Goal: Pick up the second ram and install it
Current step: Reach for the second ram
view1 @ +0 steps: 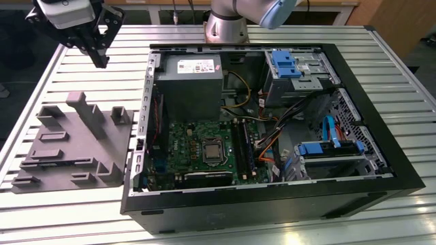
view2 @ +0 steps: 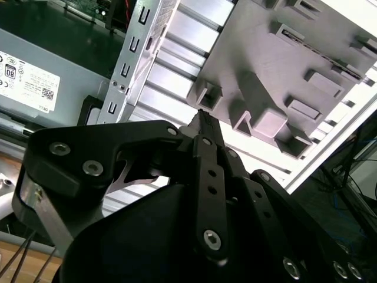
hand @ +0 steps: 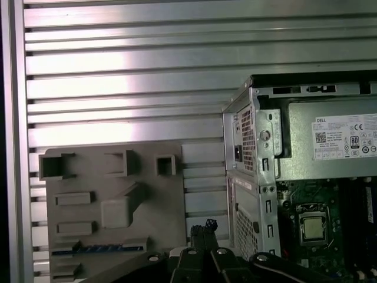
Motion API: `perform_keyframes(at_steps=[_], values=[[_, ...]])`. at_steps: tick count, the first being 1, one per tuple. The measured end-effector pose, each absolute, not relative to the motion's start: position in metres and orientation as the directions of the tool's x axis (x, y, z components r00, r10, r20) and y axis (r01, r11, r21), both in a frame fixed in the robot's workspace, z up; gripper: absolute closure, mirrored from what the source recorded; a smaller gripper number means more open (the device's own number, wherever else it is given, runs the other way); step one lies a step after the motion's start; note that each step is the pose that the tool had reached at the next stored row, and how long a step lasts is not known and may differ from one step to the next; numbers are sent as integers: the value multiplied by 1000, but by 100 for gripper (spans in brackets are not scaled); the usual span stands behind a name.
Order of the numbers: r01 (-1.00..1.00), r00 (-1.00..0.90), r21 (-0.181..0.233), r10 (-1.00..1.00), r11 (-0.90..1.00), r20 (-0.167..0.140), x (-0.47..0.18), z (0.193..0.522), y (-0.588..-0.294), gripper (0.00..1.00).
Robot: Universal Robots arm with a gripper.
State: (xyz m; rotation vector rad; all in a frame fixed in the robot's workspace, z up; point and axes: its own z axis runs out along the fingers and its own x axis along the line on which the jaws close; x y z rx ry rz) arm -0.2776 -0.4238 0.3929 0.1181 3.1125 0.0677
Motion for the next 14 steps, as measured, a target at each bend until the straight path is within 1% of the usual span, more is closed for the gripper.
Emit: perform_keyframes(at_steps=[14], values=[[75,-997,44,76,996,-24,-284,393,-426,89]])
